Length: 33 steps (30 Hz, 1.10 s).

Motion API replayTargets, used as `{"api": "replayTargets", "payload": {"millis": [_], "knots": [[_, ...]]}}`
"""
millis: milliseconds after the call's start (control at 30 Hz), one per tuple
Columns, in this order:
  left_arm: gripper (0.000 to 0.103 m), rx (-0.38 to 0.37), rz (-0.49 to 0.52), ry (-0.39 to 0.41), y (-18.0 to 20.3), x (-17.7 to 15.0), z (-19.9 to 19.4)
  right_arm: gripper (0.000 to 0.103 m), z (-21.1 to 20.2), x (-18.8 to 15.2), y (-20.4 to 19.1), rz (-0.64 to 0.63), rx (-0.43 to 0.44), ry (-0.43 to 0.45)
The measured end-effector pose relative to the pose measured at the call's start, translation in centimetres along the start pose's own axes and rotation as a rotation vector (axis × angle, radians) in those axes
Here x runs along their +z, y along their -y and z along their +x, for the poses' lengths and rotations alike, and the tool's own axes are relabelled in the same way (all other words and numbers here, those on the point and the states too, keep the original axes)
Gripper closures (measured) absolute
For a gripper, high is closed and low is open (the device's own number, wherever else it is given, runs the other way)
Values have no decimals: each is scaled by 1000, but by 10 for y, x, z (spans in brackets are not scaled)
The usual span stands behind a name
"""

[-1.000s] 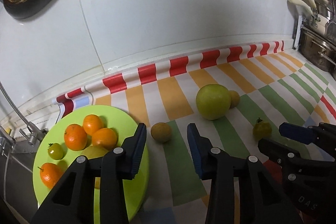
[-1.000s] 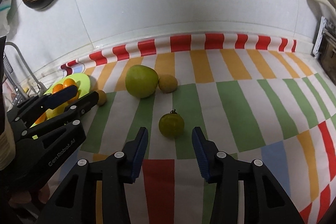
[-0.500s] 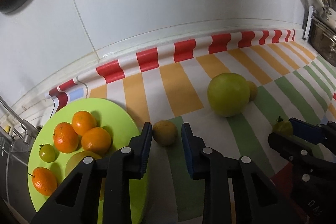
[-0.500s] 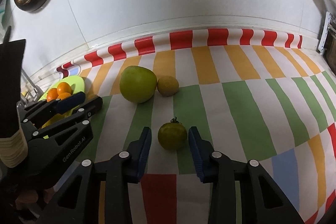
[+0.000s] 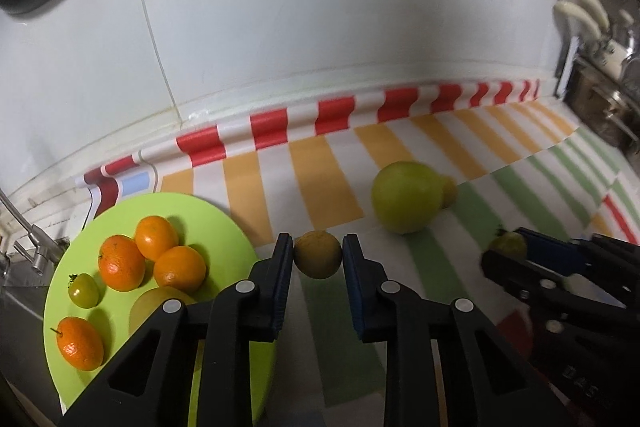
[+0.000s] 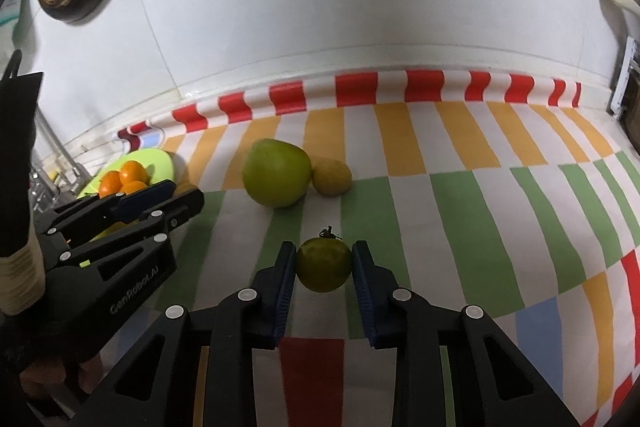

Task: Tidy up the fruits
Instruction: 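Grasp a small yellow fruit with the left gripper while the right gripper grasps a green tomato, then carry the yellow fruit with the left gripper while the right gripper carries the tomato over the plate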

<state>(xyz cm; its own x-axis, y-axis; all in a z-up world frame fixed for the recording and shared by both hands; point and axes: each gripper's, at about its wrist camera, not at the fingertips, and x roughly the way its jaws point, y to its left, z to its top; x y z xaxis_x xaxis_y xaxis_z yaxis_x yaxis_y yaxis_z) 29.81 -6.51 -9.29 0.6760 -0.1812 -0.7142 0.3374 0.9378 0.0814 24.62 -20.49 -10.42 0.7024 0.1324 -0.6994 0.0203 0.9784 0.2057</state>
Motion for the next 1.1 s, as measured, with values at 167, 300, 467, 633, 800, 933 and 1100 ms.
{"api": "replayTargets", "payload": {"millis": [167, 300, 467, 633, 800, 933, 1100], "knots": [[77, -30, -7, 34, 0, 2, -26, 73, -14, 7, -7, -24, 14, 35], [77, -36, -20, 63, -3, 1, -49, 73, -28, 12, -12, -40, 22, 64], [77, -26, -41, 93, -10, -4, -76, 73, -46, 15, -21, -61, 38, 90], [77, -13, -61, 118, -17, -12, -103, 73, -67, 13, -35, -93, 65, 112], [77, 10, -88, 142, -24, -23, -131, 73, -88, 11, -51, -129, 100, 133], [77, 33, -112, 155, -32, -34, -149, 73, -101, 7, -66, -157, 125, 149], [77, 60, -149, 165, -47, -46, -169, 73, -113, 2, -83, -191, 152, 157]]}}
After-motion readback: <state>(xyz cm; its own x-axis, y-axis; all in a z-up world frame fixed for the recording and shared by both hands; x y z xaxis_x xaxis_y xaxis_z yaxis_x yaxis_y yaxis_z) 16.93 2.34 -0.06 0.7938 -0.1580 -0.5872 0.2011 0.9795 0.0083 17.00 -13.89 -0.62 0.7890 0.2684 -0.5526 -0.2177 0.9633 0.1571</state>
